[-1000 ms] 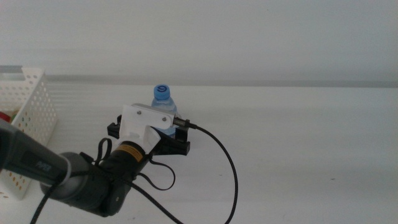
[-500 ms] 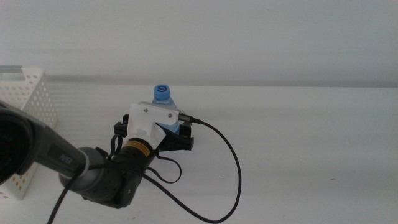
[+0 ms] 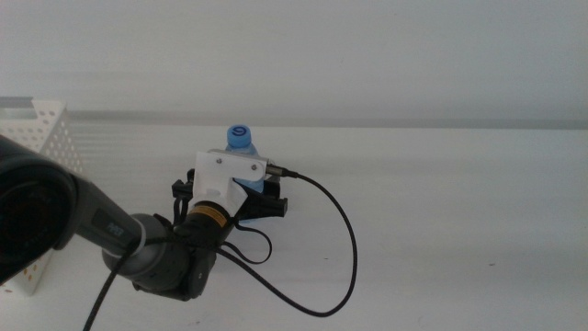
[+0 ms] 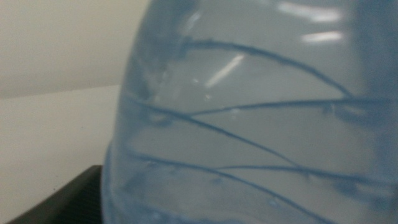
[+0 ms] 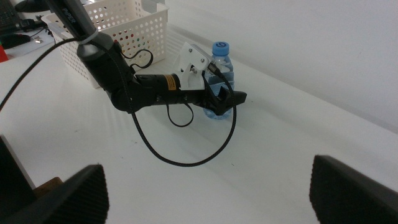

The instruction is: Use arms to grab the bottles and put them into the dustbin to the left of the table.

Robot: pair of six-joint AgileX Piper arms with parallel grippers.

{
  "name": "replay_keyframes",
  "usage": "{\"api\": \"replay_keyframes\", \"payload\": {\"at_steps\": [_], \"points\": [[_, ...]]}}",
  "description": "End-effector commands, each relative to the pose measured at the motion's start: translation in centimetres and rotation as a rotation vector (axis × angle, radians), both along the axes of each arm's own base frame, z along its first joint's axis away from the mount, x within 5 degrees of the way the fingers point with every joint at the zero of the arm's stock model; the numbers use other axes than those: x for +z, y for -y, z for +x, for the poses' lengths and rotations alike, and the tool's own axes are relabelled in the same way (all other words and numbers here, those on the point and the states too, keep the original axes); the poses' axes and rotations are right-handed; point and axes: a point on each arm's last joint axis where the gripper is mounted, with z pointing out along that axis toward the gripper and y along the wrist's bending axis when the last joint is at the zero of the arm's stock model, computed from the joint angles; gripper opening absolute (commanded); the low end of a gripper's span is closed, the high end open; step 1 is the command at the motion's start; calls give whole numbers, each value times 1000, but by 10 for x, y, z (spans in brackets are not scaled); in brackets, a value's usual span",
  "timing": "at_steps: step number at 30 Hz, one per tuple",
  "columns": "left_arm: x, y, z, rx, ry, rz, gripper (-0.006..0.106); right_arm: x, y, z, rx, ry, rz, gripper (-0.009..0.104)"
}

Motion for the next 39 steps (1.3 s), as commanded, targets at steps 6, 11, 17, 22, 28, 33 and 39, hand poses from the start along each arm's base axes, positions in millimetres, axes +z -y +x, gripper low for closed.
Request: {"api": "replay_keyframes", "payload": {"at_steps": [6, 11, 17, 22, 28, 33, 39], "points": [[-2, -2, 6, 29, -2, -8, 40, 0, 0, 0, -2, 8, 8, 86], [2, -8, 0, 57, 14, -38, 1, 0, 0, 0, -2, 8, 8, 86], [42, -32, -38, 53, 57, 88, -2, 0, 0, 0, -2, 8, 8, 86], [78, -54, -73, 74, -24, 181, -2, 0, 0, 0, -2, 8, 8, 86], [128, -79, -102, 183, -95, 196, -2, 0, 0, 0, -2, 8, 8, 86], [158, -94, -125, 192, -78, 245, -2, 0, 0, 0, -2, 8, 8, 86], [179, -109, -141, 256, -37, 216, -2, 0, 0, 0, -2, 8, 8, 86]]}}
